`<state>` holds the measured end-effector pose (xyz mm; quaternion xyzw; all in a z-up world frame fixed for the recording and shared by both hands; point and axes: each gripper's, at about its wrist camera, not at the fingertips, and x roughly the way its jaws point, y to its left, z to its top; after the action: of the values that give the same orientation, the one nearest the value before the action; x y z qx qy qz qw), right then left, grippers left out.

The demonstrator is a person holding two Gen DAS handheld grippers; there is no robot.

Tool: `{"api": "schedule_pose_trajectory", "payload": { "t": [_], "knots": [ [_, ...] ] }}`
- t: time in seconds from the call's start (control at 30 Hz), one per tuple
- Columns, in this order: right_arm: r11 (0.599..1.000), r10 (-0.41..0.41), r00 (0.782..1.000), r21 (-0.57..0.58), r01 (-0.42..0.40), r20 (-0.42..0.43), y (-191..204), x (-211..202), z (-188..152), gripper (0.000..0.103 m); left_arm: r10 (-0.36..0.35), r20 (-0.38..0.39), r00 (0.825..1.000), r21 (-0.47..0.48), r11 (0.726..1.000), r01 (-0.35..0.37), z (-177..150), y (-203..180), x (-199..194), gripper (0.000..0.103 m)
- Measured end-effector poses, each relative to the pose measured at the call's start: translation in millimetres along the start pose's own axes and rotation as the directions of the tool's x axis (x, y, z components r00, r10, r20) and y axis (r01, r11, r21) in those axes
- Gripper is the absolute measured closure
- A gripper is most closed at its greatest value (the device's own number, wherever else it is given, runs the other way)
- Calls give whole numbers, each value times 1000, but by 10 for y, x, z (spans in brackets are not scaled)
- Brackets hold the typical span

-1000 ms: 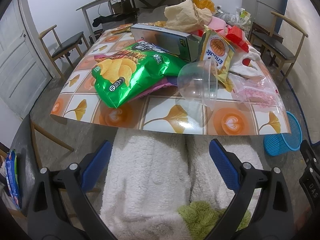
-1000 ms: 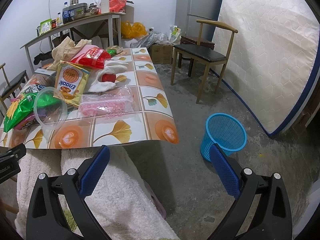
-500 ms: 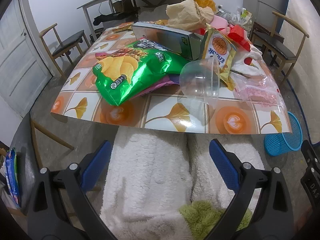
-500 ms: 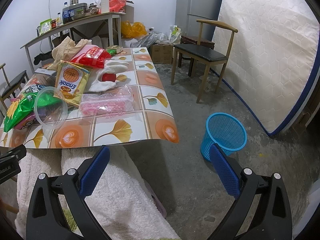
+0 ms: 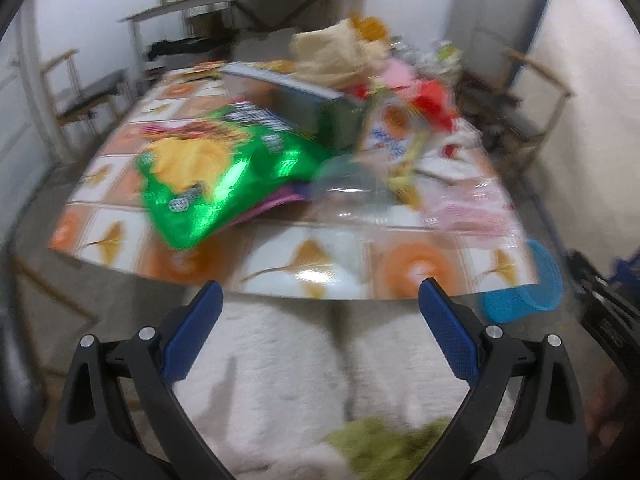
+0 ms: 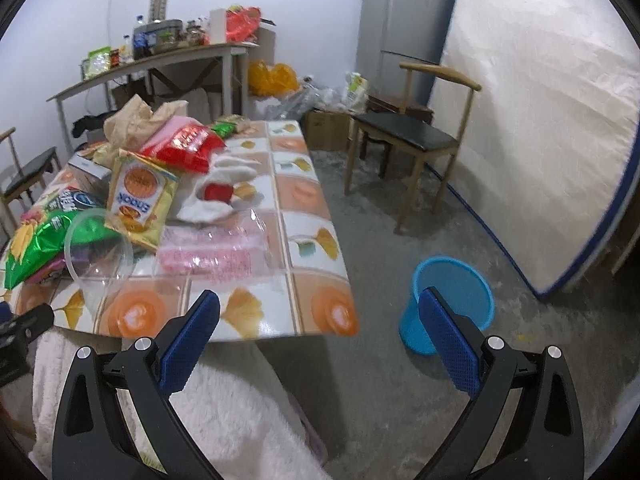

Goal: Collect trash
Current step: 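Close the right tool on the clear plastic bag while the left tool grasps the clear cup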

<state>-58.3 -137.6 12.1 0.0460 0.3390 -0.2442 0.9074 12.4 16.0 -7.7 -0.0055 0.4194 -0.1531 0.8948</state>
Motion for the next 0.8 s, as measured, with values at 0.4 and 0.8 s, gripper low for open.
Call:
{"api": "schedule_pose_trajectory", "payload": {
  "t": [0.4,0.8],
  "knots": [
    [892,449,883,121,-434,-139,-94,558,364,9,-170,84,982,63,984,165,2,-214,-2,9],
    [828,560,787,219,-517,-259,-72,1264,472,35,-25,144,989,187,982,-2,312,-323,248,46]
  ]
}}
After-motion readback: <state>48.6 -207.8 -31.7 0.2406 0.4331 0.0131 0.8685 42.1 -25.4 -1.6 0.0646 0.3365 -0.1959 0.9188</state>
